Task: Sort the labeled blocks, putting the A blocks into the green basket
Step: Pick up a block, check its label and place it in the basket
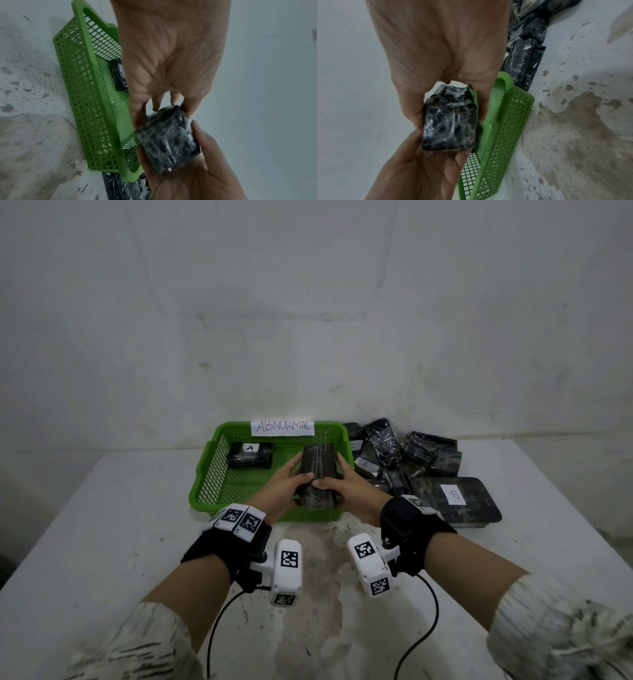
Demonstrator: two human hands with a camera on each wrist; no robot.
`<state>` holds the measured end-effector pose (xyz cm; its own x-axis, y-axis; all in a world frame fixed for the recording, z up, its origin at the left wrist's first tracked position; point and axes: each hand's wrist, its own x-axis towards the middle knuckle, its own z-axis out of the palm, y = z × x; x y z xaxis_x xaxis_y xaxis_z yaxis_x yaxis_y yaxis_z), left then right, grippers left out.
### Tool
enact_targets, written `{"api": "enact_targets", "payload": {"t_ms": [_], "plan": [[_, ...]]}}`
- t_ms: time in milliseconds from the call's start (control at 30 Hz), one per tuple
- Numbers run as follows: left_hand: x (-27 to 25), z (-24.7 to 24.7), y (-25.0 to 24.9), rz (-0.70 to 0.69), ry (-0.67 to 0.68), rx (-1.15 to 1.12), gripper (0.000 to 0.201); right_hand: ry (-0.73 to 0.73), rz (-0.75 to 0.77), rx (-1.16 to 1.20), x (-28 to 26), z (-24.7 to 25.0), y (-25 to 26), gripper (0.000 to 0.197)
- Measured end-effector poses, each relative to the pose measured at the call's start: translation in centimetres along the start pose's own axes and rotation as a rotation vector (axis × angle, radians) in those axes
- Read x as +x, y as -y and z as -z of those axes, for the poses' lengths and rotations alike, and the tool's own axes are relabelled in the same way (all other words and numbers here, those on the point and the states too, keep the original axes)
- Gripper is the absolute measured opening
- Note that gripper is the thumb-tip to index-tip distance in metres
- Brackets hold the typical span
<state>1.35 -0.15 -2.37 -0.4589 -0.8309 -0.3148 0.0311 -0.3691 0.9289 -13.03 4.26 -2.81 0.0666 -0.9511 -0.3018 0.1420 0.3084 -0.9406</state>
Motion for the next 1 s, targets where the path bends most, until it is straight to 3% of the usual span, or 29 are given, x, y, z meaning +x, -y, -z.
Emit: {"api": "enact_targets", "payload": {"t_ms": [133,200,300,467,700,1000], "plan": [[0.2,0.0,-0.1,-0.04,-0.074,-0.051,0.035,0.01,0.103,-0.272,0.0,-0.1,0.4,0.08],[0.1,-0.1,-0.4,-0.032,-0.04,-0.056,0.026,0.024,0.107,-0.229,0.0,-0.1,0.6,0.066],[-0.3,0.0,-0.8,-0.018,0.027,-0.026,0.026,0.0,0.081,-0.033,0.0,0.1,0.9,0.053],[-0.5,0.5,-1.0,0.001,0.073,0.095,0.04,-0.085,0.108,-0.021,-0.3,0.2,0.8,0.041],[-0.2,0.4,-1.2,-0.032,0.017,0.187,0.048,-0.065,0.078,-0.016,-0.2,0.3,1.0,0.051],[-0.3,0.5,-1.2,-0.045,0.046,0.262,0.055,-0.02,0.07,0.023,-0.5,0.5,0.9,0.066]]}}
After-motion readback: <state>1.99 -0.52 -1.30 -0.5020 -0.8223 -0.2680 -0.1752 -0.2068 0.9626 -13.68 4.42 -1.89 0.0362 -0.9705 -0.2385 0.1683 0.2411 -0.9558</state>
